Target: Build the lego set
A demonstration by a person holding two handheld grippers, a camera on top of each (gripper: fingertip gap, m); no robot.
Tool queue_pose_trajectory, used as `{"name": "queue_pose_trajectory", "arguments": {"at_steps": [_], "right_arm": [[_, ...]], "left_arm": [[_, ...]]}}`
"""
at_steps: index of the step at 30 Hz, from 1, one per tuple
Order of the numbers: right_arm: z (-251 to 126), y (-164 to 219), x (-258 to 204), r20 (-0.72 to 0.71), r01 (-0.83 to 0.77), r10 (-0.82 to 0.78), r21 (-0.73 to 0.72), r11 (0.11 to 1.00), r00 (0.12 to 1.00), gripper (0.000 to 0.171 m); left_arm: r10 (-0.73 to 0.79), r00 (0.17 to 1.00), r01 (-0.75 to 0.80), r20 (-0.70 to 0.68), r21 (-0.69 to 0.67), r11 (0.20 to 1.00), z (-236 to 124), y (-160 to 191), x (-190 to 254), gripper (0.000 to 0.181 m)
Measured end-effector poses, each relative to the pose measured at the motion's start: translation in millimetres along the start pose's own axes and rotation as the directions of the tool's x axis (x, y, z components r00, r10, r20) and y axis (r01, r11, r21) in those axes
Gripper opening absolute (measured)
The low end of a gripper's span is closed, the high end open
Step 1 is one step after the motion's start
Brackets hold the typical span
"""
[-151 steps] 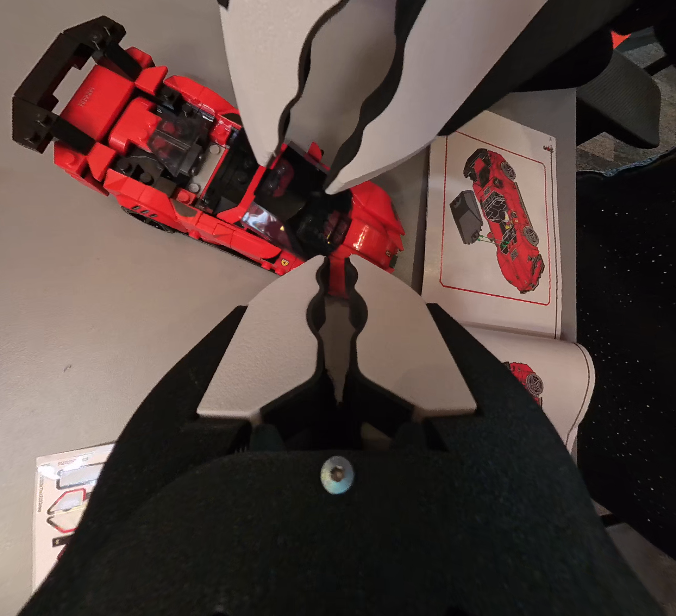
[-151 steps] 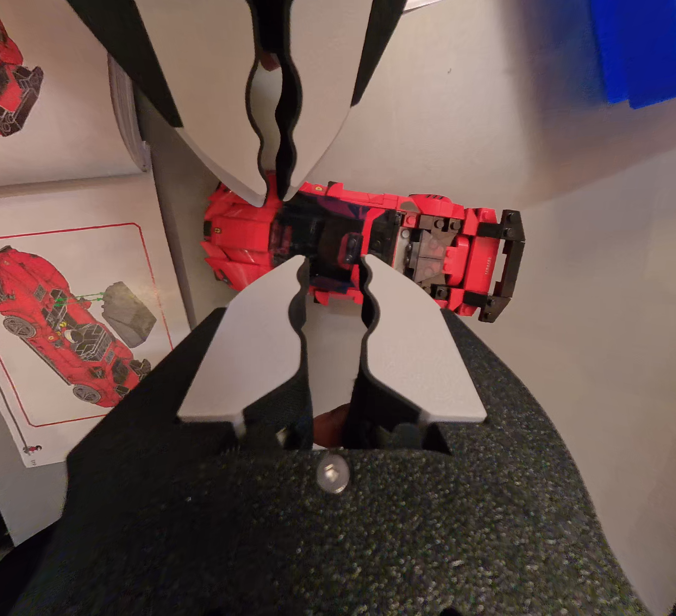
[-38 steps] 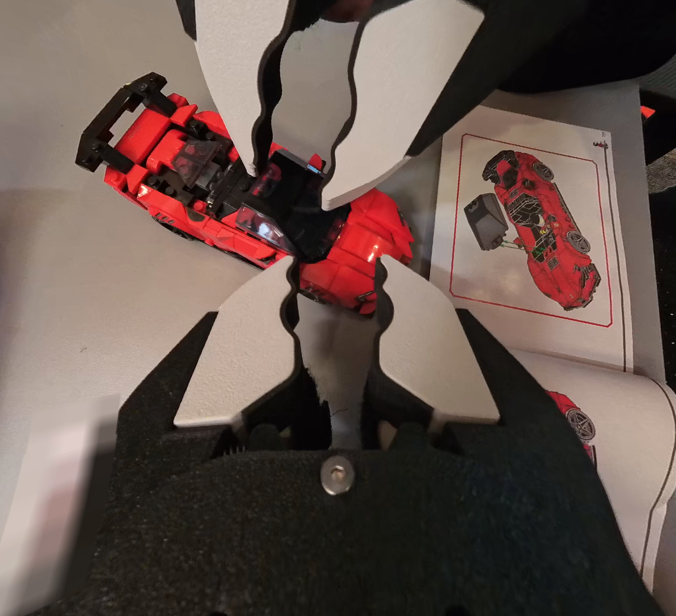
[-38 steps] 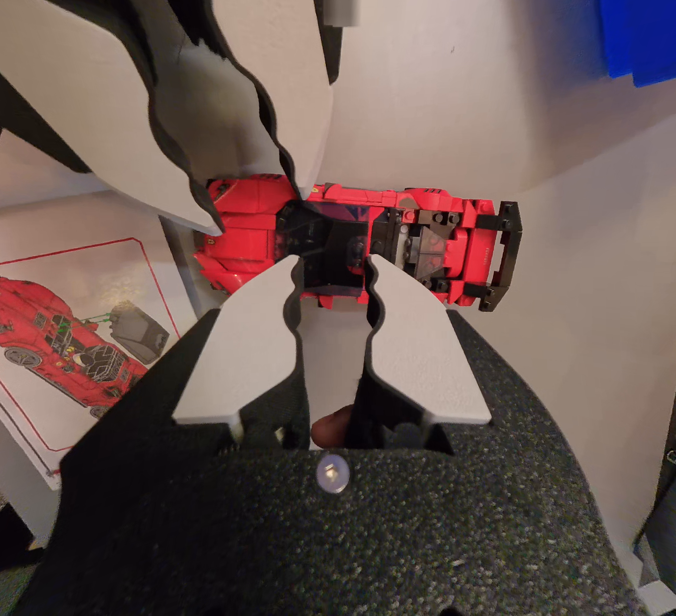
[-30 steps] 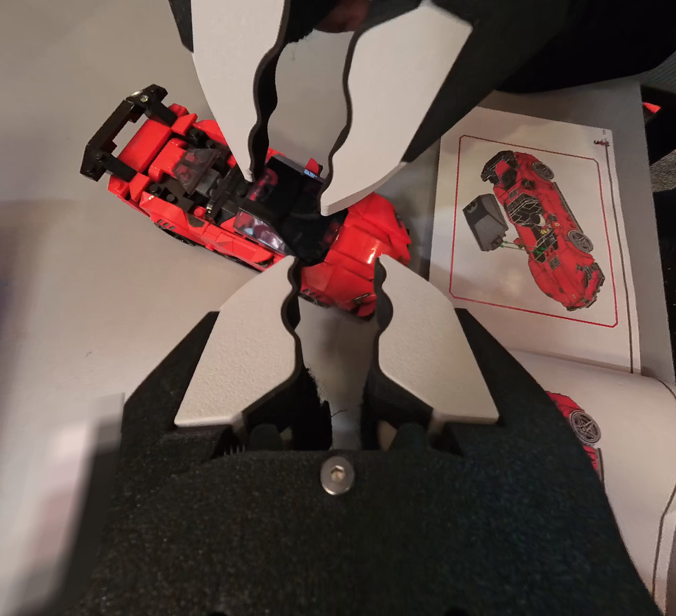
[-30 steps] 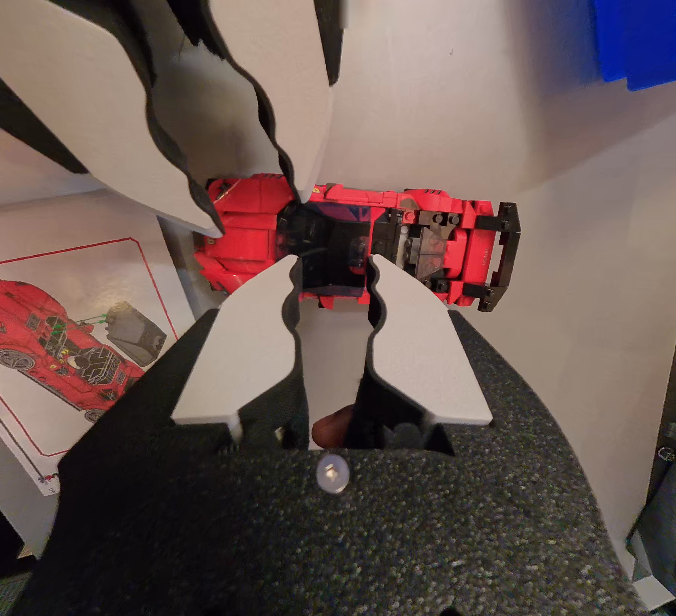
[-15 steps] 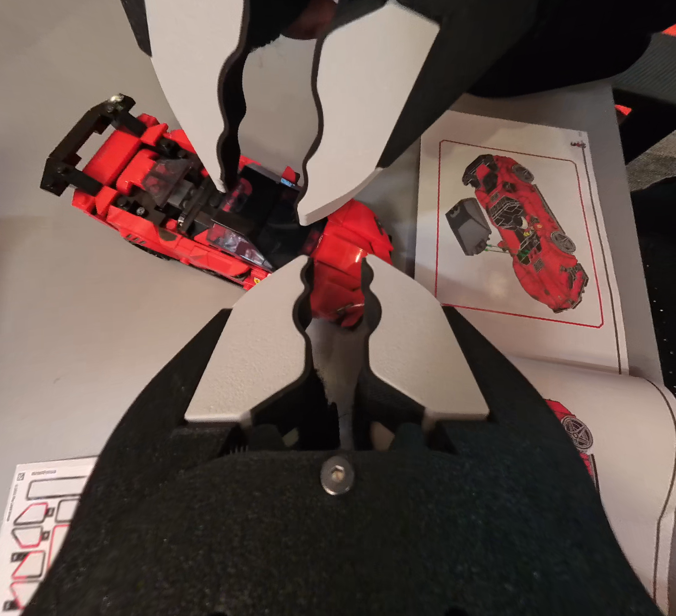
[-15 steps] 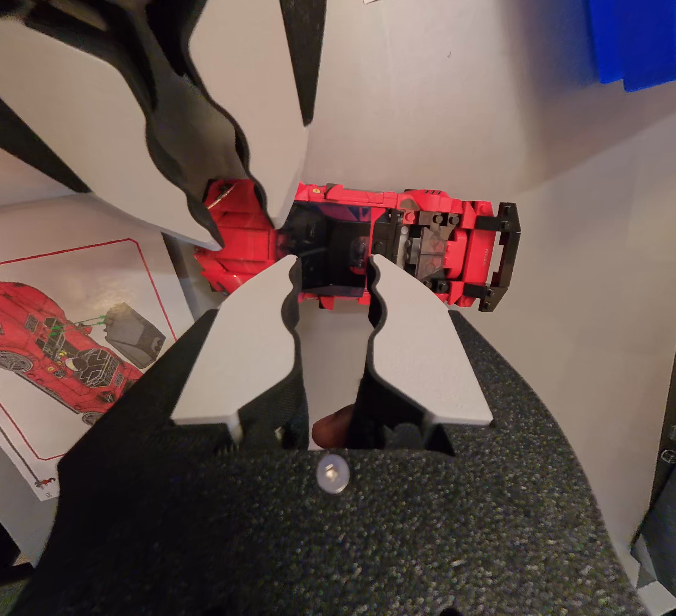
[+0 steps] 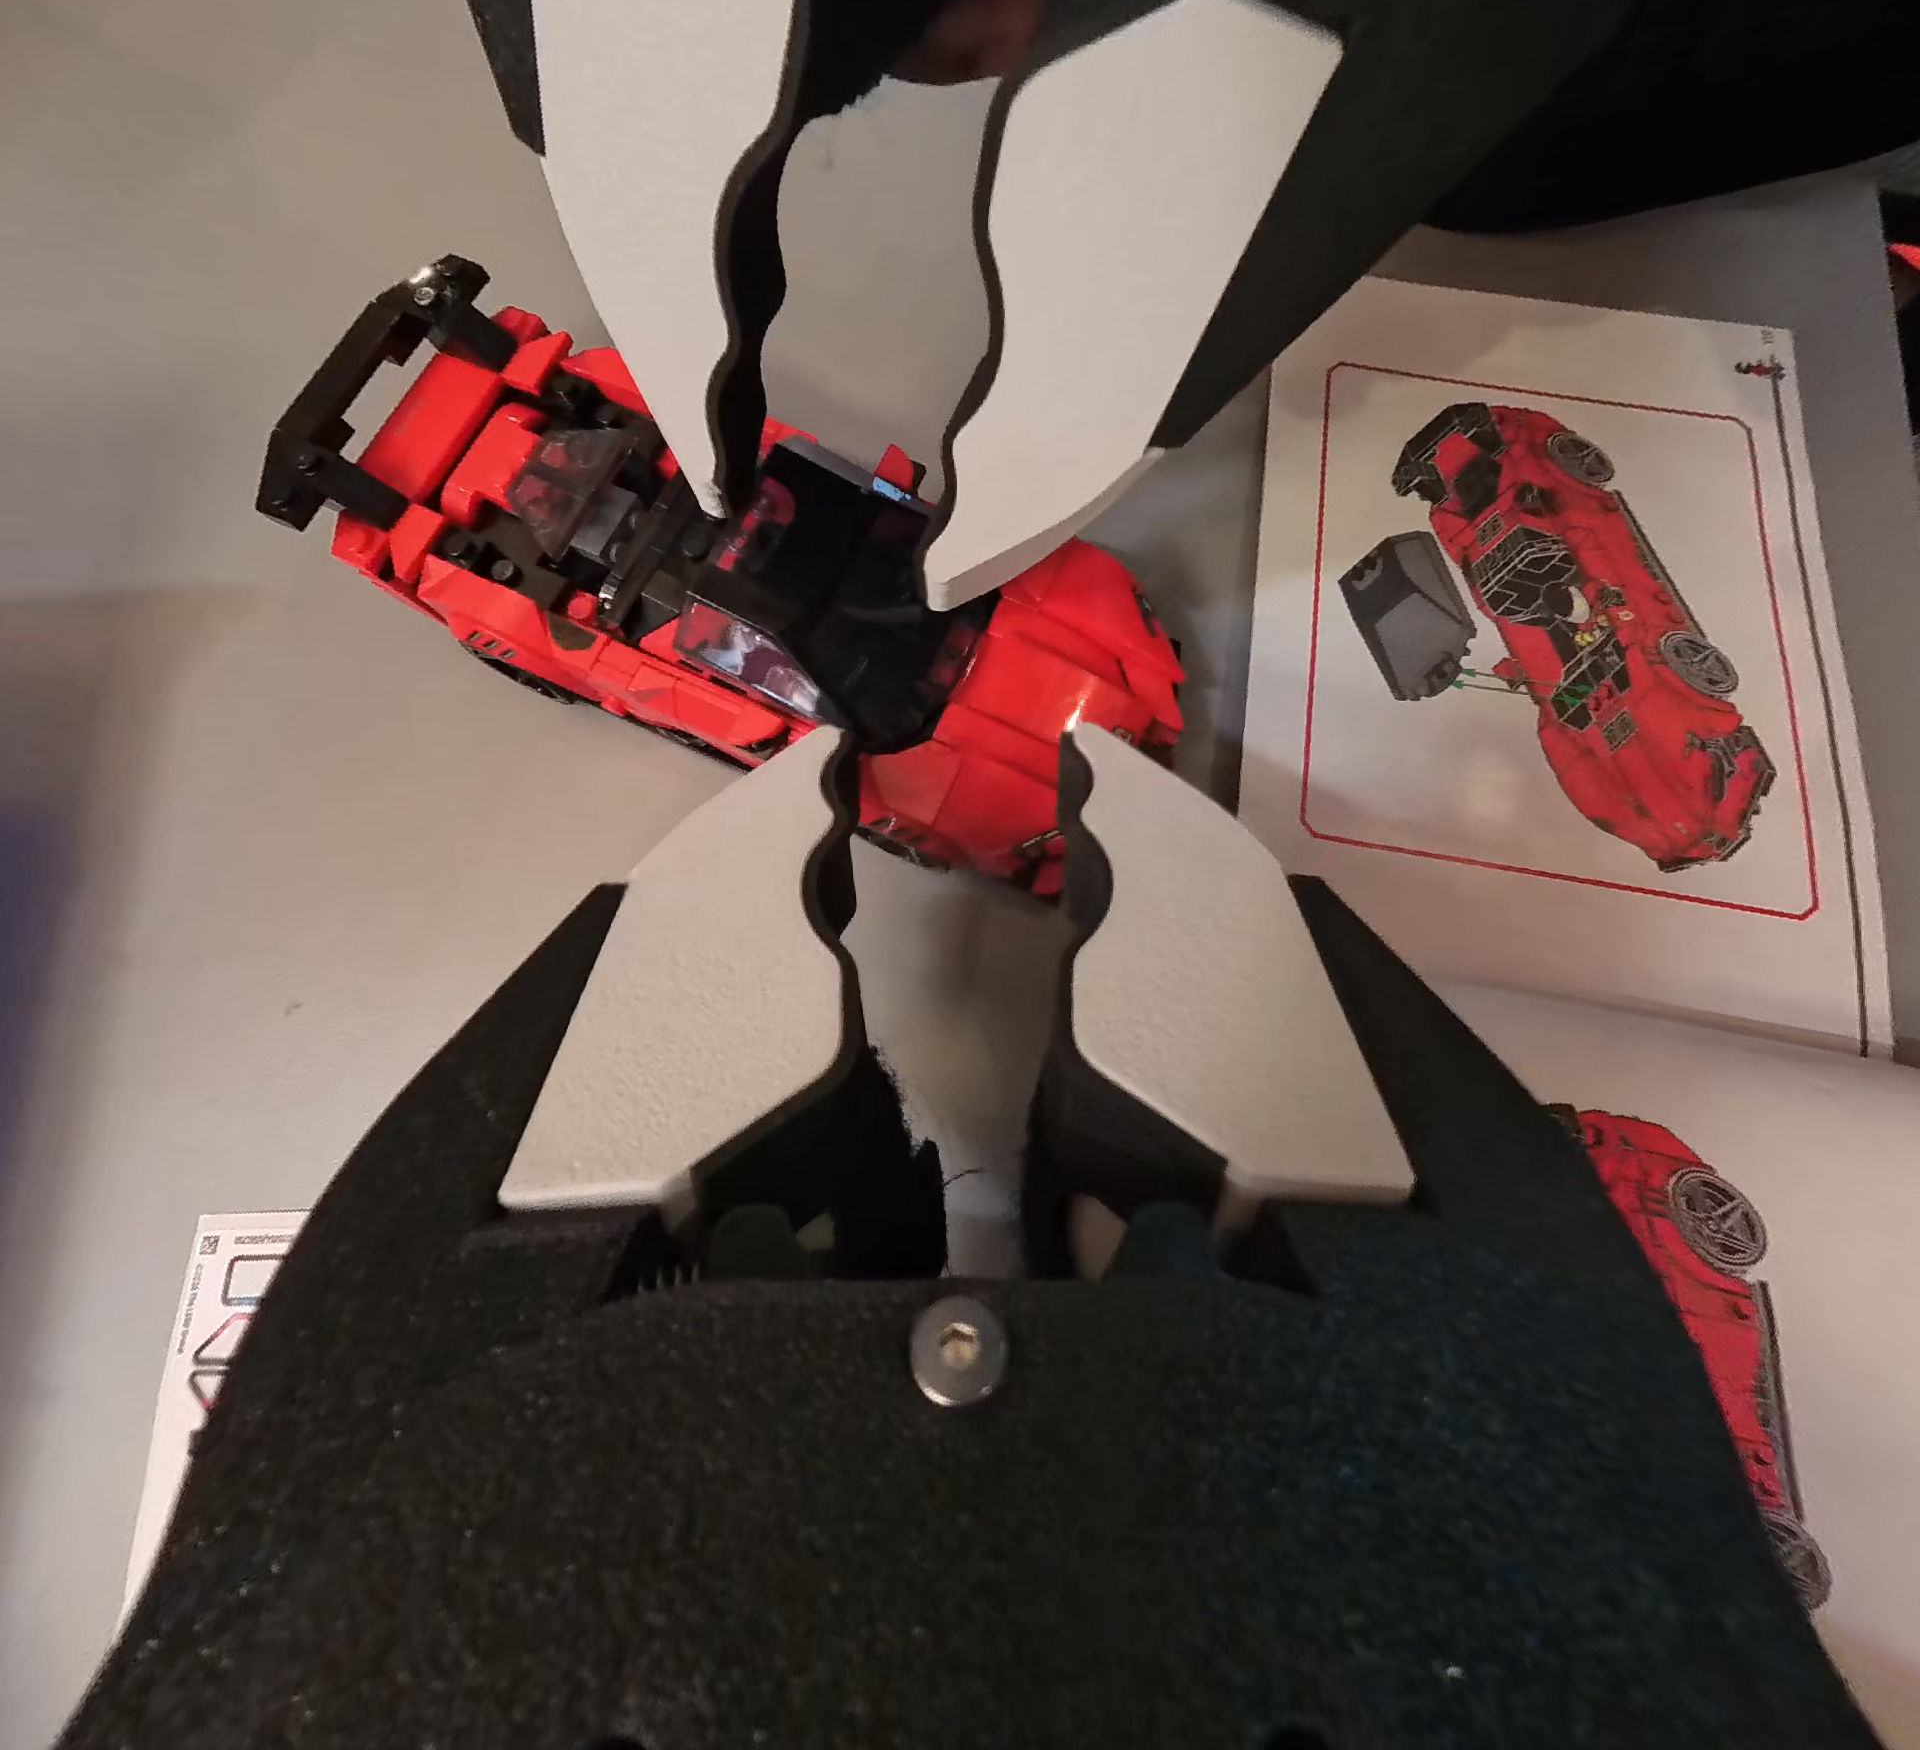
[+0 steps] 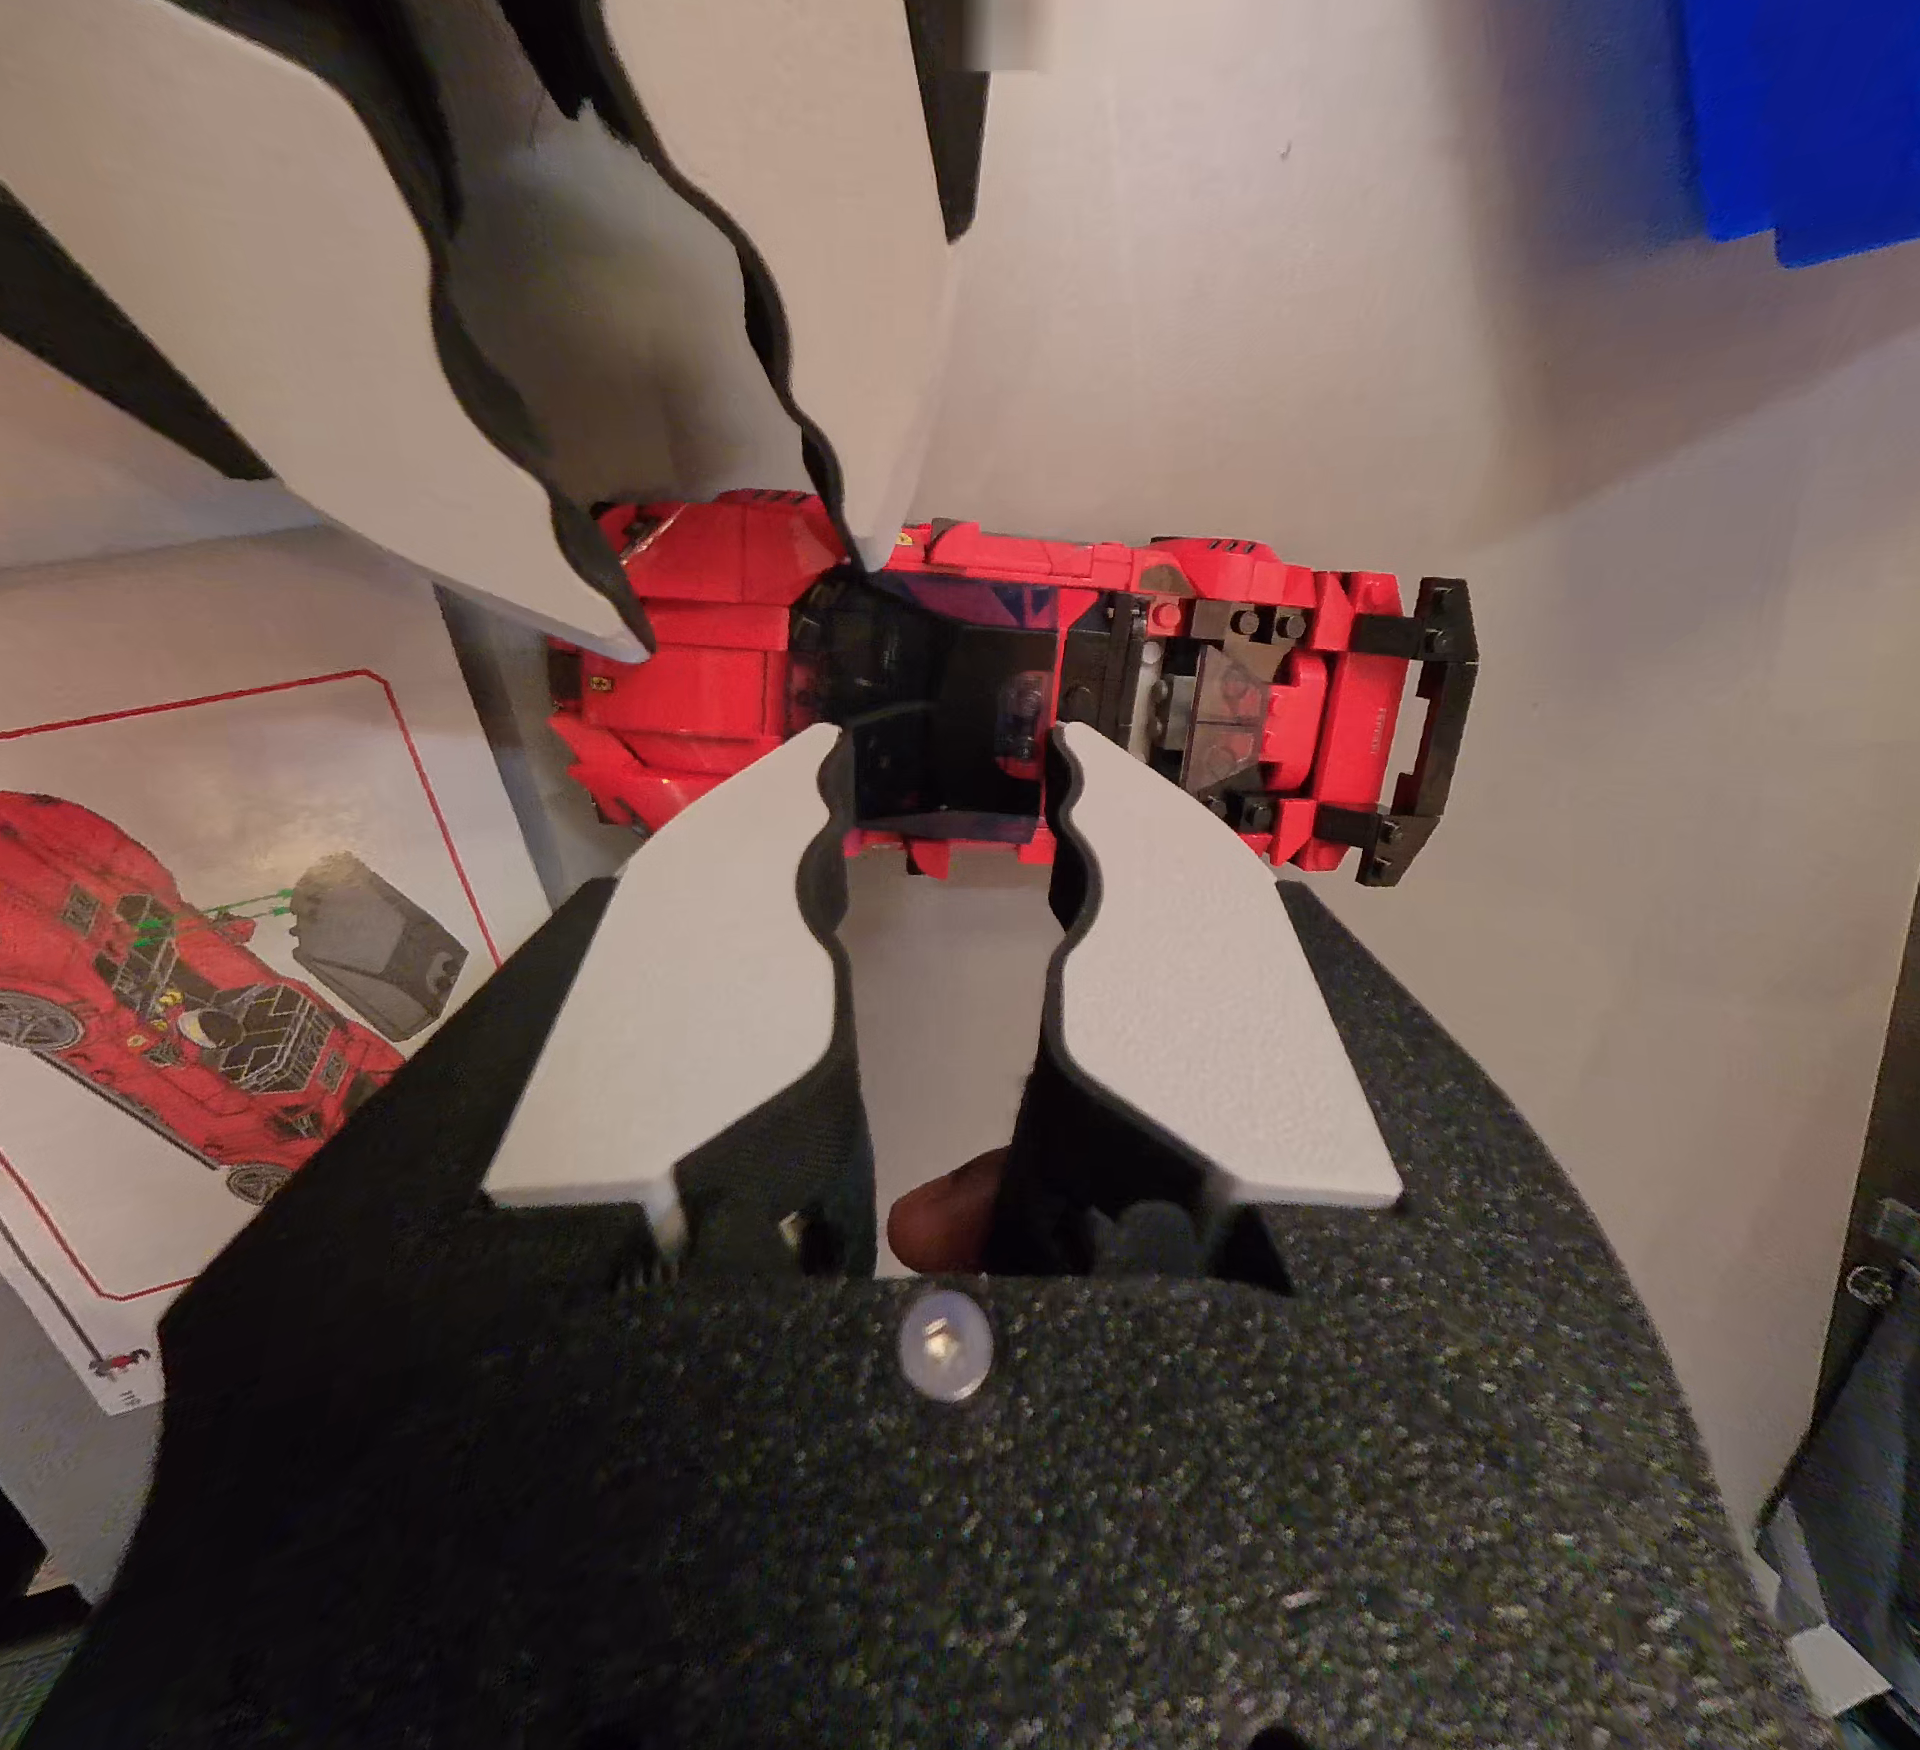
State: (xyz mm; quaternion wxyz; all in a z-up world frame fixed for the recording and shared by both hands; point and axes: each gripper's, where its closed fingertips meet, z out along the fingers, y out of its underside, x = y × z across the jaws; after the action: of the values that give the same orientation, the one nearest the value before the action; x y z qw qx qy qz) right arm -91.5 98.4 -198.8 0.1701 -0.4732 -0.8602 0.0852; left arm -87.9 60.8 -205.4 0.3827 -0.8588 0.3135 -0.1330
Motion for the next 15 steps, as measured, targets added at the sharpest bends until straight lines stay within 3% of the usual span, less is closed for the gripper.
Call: {"name": "queue_pose_trajectory", "arguments": {"at_steps": [15], "right_arm": [[-2,1,4,-0.014,0.009,-0.009,-0.014,1.0,1.0,0.038]], "left_arm": [[-0.018,1.0,0.017,0.006,0.011,1.0,-17,-2,-5,0.042]]}}
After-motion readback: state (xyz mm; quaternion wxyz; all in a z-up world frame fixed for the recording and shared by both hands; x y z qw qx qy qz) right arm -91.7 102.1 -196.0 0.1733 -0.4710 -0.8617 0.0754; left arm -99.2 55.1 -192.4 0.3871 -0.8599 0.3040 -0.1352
